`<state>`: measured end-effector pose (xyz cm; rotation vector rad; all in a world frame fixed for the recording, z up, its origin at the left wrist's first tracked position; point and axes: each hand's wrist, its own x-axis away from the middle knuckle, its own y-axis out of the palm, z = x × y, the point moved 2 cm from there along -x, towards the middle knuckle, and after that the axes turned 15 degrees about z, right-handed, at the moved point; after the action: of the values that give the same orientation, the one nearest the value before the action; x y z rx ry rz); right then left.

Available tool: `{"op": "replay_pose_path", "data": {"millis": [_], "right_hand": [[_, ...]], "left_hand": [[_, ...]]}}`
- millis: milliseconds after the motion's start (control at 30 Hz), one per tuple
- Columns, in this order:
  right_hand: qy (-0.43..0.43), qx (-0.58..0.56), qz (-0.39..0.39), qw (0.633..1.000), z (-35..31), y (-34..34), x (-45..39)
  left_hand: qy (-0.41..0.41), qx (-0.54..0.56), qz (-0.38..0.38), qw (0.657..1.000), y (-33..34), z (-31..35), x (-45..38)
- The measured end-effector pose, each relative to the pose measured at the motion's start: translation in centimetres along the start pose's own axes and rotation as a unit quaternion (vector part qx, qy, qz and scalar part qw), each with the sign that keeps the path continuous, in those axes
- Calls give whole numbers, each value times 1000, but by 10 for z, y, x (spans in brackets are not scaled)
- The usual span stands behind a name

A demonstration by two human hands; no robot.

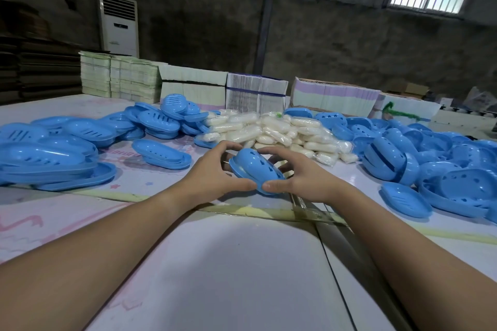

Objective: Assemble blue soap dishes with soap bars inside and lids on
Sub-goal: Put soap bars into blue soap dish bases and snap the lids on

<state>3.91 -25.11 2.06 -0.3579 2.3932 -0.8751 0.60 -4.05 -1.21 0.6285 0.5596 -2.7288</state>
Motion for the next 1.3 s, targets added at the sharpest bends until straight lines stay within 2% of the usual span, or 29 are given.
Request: {"op": "replay_pose_path", "data": {"millis": [267, 533, 733, 1033, 1300], "right_hand": [[-15, -52, 6, 999, 3, 7, -1], [-10, -95, 25, 995, 2, 7, -2], [-26, -40, 28, 998, 0, 5, -2], [27, -125, 9, 992, -2, 6, 4], [20, -112, 16, 993, -9, 4, 6]], "left_hand": [[-20, 57, 0, 998, -2, -3, -3], [4, 91, -53, 994, 0, 4, 3], [35, 45, -77, 995, 0, 11, 6], [23, 71, -111, 991, -3, 18, 9], [28, 41, -107, 993, -6, 22, 11]]}}
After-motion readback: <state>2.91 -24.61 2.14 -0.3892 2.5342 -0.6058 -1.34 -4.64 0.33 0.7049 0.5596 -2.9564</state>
